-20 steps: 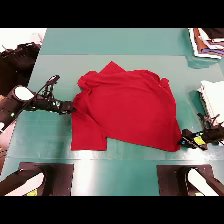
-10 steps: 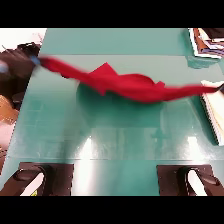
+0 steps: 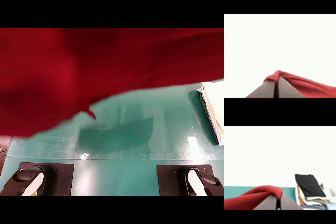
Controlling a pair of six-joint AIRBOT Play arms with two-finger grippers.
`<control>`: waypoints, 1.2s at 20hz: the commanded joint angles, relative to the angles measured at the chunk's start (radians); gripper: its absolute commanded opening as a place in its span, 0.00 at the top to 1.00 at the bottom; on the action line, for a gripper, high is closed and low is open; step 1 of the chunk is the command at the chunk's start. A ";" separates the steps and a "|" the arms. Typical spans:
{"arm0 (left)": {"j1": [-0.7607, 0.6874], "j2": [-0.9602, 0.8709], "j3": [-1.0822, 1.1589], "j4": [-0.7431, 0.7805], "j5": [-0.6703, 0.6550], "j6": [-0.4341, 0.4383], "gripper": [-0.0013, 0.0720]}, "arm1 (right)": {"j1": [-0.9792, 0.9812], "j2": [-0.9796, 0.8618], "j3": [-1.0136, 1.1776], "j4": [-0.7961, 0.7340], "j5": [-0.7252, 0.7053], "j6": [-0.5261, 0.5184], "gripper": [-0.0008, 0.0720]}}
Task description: Fold the shirts.
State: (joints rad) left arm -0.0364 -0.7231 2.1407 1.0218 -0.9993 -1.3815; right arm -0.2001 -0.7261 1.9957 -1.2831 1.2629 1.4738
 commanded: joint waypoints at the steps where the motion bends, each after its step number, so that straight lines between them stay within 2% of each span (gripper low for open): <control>1: 0.000 -0.017 0.028 0.048 -0.054 -0.067 0.95 | 0.001 -0.086 0.187 -0.047 0.202 0.002 0.96; 3: 0.000 -0.042 -0.082 0.070 -0.125 -0.107 0.95 | 0.001 -0.136 0.138 -0.022 0.263 0.019 0.96; 8: 0.000 -0.159 -0.459 0.059 -0.294 -0.111 0.95 | 0.033 -0.248 -0.219 0.056 0.326 0.019 0.96; 11: 0.000 -0.279 -0.661 0.059 -0.286 -0.054 0.95 | 0.118 -0.381 -0.370 0.050 0.319 0.018 0.96; 13: 0.000 -0.398 -0.753 0.060 -0.233 -0.050 0.95 | 0.166 -0.491 -0.432 0.051 0.281 0.019 0.96; 16: 0.000 -0.610 -0.770 0.059 -0.096 0.023 0.95 | 0.195 -0.688 -0.440 0.051 0.205 0.019 0.96; 18: 0.000 -0.721 -0.738 0.059 0.028 0.031 0.95 | 0.185 -0.827 -0.365 0.054 0.170 0.019 0.96; 21: 0.000 -0.846 -0.568 0.060 0.081 0.029 0.95 | 0.177 -0.974 -0.194 0.060 0.134 0.018 0.96; 24: 0.000 -0.874 -0.444 0.061 0.116 0.029 0.95 | 0.178 -1.011 -0.096 0.058 0.090 0.018 0.96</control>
State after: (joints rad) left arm -0.0368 -1.5356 1.5936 1.0805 -0.9527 -1.3594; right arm -0.0227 -1.6638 1.8046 -1.2259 1.4025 1.4925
